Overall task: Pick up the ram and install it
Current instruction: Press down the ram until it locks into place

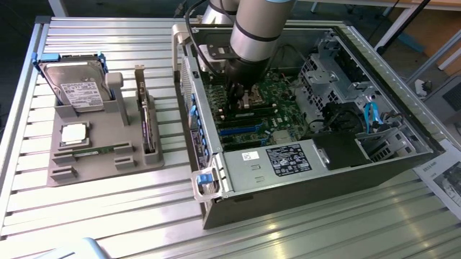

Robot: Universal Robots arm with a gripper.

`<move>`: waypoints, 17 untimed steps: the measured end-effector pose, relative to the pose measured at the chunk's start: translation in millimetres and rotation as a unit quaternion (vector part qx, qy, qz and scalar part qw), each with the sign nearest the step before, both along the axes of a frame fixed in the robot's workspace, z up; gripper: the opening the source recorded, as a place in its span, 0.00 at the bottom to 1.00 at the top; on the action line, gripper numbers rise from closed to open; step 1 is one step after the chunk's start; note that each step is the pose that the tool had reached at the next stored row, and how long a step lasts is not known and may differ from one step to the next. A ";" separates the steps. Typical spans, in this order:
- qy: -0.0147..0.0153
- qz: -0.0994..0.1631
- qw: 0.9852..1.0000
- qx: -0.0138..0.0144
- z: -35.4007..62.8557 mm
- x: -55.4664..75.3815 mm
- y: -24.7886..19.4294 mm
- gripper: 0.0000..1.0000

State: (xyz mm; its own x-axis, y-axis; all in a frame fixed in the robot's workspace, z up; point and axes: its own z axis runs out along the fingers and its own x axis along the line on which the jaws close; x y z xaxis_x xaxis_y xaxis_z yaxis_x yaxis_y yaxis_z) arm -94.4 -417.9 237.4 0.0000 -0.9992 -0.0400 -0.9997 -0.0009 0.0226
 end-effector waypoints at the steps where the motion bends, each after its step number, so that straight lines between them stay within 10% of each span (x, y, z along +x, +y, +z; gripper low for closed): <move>1: 0.000 0.000 1.000 0.000 -0.5 0.0 0.0 0.10; 17: 0.000 0.000 1.000 0.000 -4.3 -0.4 -0.9 0.10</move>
State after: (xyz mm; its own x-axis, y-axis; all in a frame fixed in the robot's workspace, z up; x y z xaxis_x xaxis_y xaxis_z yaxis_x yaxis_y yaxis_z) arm -94.7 -418.8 233.1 0.0004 -0.9992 -0.0402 -0.9998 -0.0012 0.0218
